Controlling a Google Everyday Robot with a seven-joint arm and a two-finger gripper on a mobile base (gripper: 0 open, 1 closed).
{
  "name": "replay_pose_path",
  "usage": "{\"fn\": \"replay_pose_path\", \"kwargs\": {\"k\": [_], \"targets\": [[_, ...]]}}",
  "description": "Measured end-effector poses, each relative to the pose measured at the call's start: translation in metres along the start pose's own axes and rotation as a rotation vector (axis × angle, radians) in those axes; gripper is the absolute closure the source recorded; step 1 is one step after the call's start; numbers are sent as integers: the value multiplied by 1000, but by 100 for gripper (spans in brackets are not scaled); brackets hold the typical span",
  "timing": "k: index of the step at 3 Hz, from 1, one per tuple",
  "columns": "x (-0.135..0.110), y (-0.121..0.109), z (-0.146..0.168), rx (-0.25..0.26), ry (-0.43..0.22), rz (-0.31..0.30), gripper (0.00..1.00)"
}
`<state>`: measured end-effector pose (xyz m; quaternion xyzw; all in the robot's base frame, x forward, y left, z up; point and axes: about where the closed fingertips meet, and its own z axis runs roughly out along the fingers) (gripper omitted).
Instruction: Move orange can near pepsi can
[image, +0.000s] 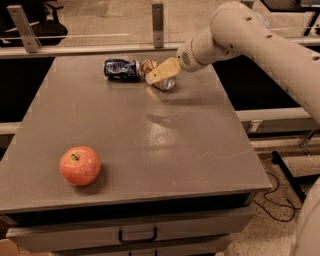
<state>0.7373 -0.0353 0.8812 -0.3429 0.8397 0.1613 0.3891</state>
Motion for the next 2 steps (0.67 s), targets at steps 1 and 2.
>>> {"fn": "replay_pose_path", "kwargs": {"k": [1, 2], "targets": [[-10, -10, -51, -28, -81, -5, 0], [-24, -20, -157, -53, -197, -83, 0]]}}
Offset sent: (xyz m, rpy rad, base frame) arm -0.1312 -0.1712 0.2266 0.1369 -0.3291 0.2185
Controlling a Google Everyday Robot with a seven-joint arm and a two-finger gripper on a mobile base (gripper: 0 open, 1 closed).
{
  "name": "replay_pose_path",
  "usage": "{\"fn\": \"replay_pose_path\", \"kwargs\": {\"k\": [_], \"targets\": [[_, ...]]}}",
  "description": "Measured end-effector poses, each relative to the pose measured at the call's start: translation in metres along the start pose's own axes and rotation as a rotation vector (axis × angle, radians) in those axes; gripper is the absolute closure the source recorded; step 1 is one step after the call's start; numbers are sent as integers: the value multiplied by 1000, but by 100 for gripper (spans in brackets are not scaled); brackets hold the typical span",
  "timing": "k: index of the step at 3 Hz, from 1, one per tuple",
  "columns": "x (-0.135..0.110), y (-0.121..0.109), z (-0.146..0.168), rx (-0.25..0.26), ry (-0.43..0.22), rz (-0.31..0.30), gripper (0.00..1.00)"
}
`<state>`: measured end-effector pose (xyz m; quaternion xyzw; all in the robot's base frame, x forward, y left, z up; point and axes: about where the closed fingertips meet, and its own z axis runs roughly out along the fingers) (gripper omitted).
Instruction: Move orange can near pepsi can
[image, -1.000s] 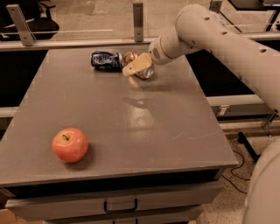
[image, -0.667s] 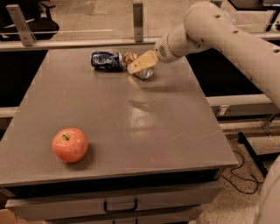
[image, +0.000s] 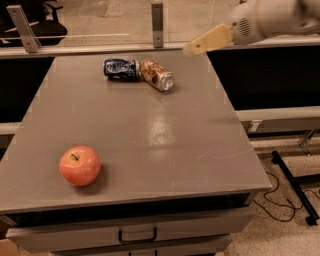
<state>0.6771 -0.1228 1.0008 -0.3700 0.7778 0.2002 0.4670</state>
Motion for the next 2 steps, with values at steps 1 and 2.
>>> {"fn": "replay_pose_path", "kwargs": {"k": [1, 2], "targets": [[-31, 13, -93, -19, -104, -104, 0], [-35, 14, -113, -21, -123, -123, 0]]}}
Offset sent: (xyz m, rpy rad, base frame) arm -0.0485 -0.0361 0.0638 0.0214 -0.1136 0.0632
